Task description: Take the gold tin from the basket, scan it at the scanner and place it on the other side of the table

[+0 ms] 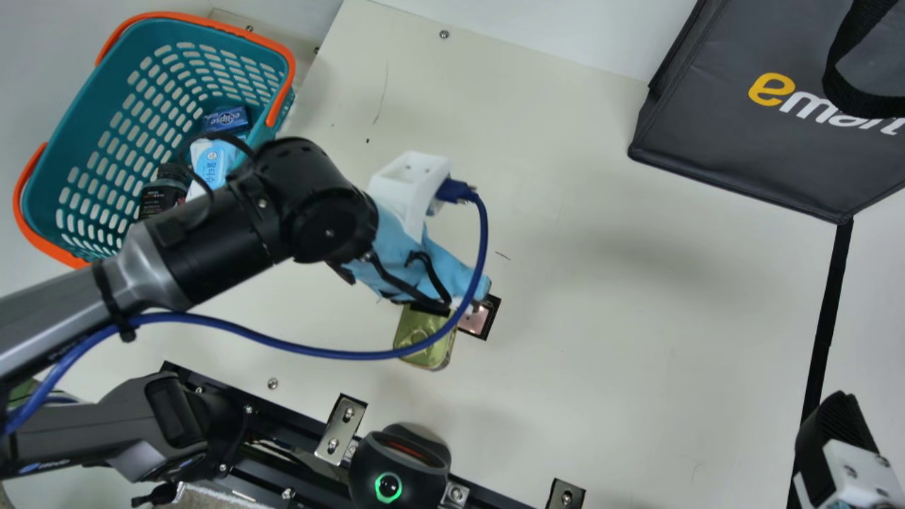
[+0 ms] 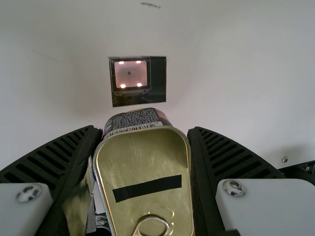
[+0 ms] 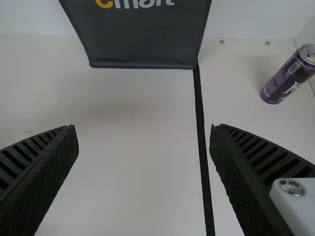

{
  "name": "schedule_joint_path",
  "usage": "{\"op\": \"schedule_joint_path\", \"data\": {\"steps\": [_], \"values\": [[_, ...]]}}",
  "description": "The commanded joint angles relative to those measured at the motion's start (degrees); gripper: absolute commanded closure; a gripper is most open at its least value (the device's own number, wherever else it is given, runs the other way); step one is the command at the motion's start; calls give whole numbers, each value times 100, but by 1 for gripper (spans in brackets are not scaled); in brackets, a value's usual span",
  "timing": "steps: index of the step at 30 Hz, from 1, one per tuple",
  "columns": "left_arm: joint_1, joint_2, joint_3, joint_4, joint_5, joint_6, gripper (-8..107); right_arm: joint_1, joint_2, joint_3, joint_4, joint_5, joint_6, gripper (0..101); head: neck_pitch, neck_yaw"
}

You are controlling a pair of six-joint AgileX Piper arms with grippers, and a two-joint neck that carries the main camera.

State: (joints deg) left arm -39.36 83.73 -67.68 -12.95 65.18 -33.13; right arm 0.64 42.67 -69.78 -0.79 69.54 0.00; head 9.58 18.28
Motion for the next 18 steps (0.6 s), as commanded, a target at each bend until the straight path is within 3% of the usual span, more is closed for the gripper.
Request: {"op": "schedule_joint_path", "data": {"steps": [1,18], "values": [[-93,30,61,-15,-48,-33,107,0,0,0,0,0,0,6,-166,14],[-475,204,523,38,-539,-75,107,0,0,0,0,0,0,6,-166,14]]}}
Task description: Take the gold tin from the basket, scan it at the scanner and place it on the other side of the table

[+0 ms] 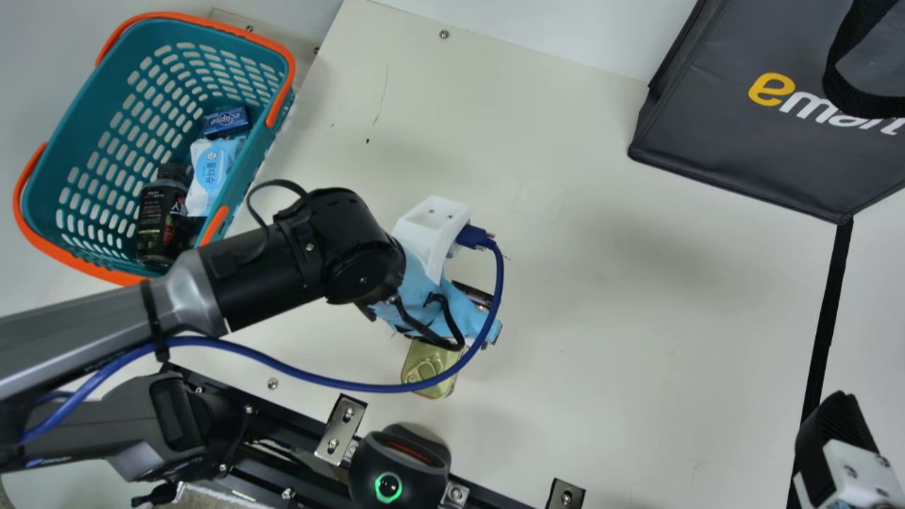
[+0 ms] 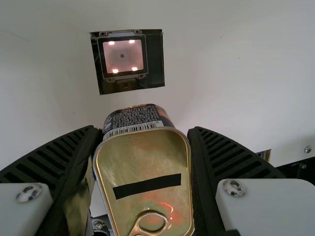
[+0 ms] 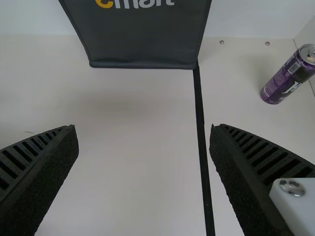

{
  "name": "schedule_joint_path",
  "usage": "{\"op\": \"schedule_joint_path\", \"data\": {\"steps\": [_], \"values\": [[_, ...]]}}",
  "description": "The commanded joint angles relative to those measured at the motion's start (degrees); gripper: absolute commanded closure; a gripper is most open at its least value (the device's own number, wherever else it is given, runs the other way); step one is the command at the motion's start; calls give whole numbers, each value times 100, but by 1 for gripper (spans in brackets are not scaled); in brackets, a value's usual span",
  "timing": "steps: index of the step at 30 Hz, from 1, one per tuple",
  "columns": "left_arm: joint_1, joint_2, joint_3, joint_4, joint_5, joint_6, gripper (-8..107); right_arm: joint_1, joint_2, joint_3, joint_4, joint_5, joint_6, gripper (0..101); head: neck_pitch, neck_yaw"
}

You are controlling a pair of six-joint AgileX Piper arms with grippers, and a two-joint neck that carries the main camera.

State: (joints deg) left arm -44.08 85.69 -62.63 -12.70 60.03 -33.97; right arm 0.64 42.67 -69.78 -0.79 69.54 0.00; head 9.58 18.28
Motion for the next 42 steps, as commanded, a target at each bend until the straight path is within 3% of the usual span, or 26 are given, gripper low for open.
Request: {"op": "schedule_joint_path", "data": {"steps": [1,29,42], "values": [[-4,20,35,21,-48,14,107,0,0,0,0,0,0,6,-166,14],[315,1424,-363,514,-935,389,107,0,0,0,0,-6,0,6,-166,14],[328,1538,-319,573,-1154,369,63,0,0,0,0,-6,0,6,-166,14]]}}
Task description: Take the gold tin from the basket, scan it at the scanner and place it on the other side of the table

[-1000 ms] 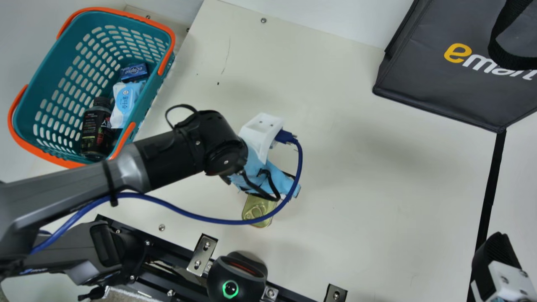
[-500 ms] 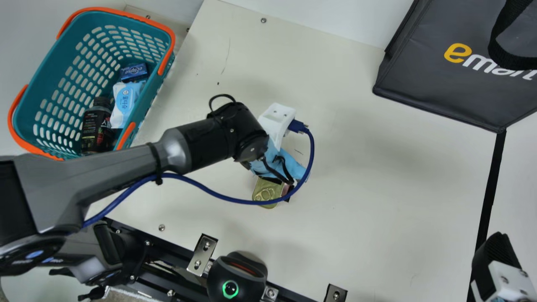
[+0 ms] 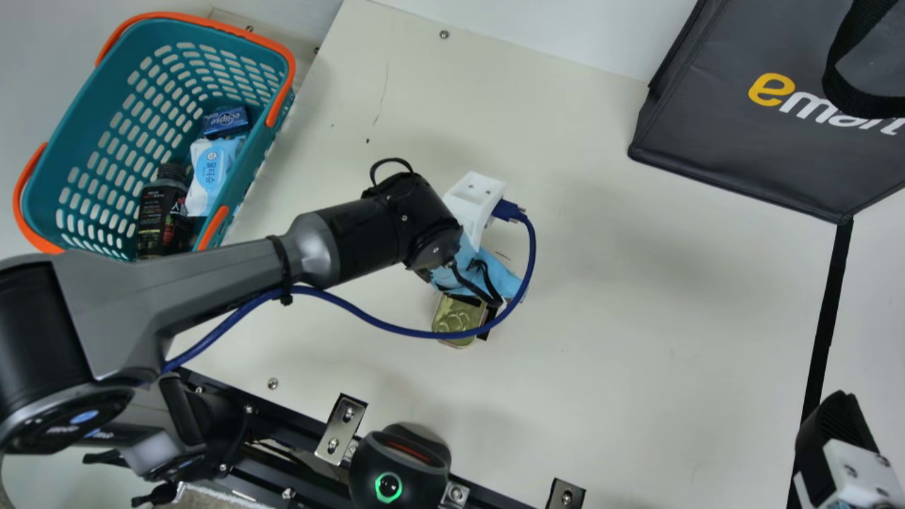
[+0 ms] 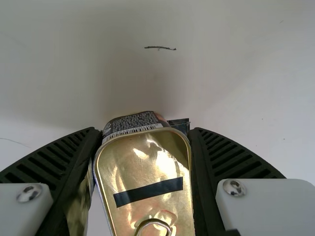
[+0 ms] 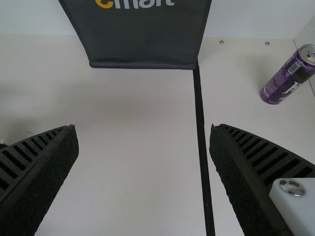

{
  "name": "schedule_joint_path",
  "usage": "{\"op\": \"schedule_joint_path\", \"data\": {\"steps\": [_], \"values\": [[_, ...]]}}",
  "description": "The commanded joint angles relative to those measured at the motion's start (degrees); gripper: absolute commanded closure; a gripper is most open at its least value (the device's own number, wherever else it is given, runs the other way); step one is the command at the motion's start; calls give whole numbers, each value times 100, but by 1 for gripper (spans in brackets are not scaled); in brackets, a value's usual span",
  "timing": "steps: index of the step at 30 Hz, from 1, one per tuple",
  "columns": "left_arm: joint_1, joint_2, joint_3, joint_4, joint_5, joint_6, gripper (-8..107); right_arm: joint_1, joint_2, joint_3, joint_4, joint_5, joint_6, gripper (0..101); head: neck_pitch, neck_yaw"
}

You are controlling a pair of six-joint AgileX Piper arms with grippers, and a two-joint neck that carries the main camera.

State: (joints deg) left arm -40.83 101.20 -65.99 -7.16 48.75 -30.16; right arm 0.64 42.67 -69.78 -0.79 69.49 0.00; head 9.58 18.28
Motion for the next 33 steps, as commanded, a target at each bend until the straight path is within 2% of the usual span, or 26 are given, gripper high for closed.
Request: {"op": "schedule_joint_path", "data": {"steps": [1,10,16,20,25,33], "values": [[3,-27,29,15,-47,-14,60,0,0,0,0,0,0,6,-166,14],[43,-352,265,-87,-242,2,30,0,0,0,0,0,0,6,-166,14],[232,-858,548,-650,-382,384,10,0,0,0,0,5,0,6,-166,14],[503,-1356,800,-1118,-381,813,9,0,0,0,0,0,0,6,-166,14],[950,-2070,1071,-1622,-135,1430,9,0,0,0,0,0,0,6,-166,14],[1750,-3144,1254,-1723,505,2089,9,0,0,0,0,0,0,6,-166,14]]}}
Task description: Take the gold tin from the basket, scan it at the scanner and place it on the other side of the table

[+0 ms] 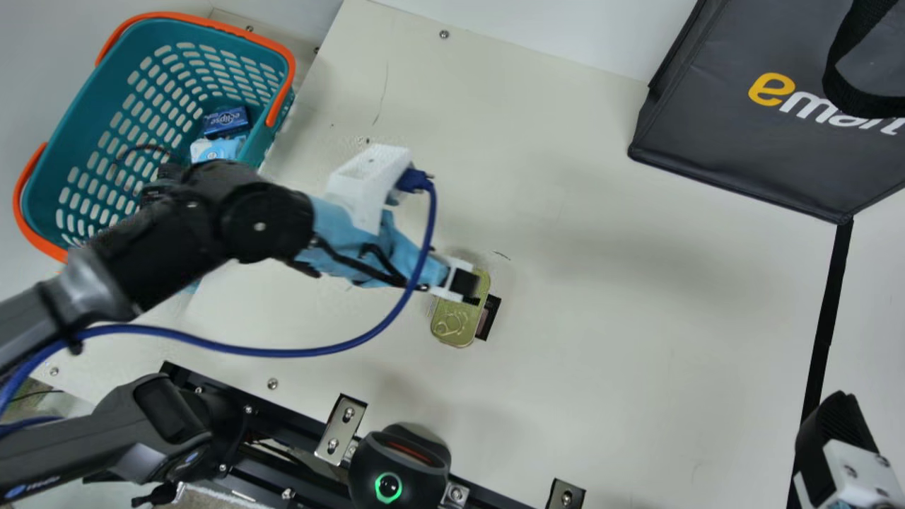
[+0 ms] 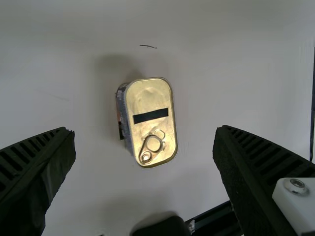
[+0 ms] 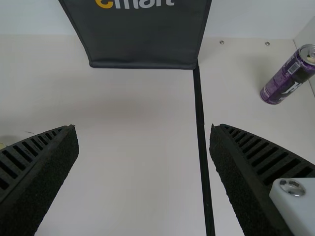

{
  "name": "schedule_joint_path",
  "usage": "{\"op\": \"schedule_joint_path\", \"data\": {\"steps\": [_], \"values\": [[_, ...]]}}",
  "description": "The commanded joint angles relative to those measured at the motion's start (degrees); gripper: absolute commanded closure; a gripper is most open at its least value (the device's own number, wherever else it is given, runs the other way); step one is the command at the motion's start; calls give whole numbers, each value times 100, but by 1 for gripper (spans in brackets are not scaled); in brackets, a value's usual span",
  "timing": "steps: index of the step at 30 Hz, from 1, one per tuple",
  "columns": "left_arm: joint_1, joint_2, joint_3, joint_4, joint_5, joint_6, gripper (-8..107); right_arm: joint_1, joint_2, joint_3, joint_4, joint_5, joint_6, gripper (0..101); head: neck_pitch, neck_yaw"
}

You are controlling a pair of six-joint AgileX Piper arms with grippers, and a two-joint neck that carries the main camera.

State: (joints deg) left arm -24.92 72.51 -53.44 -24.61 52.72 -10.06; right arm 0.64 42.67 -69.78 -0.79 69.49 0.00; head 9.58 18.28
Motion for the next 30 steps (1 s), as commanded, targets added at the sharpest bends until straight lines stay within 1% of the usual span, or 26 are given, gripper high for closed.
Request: {"op": "schedule_joint_path", "data": {"steps": [1,4,9,17,18,19,23,30], "values": [[244,-405,4,91,164,121,9,0,0,0,0,0,0,6,-166,14],[479,-759,-9,380,338,165,9,0,0,0,0,0,0,6,-166,14],[717,-1271,-67,1067,540,73,9,0,0,0,0,0,0,6,-166,14],[800,-1877,-197,2301,671,-247,9,0,0,0,0,0,0,6,-166,14],[787,-1924,-203,2488,669,-285,9,0,0,0,0,0,0,6,-166,-120],[798,-1868,-203,2049,680,-249,9,0,0,0,0,0,0,6,-166,-253],[798,-1924,-196,2461,694,-278,9,0,0,0,0,0,0,6,-166,-787],[798,-1924,-196,2461,694,-278,9,0,0,0,0,0,0,6,-166,-1721]]}}
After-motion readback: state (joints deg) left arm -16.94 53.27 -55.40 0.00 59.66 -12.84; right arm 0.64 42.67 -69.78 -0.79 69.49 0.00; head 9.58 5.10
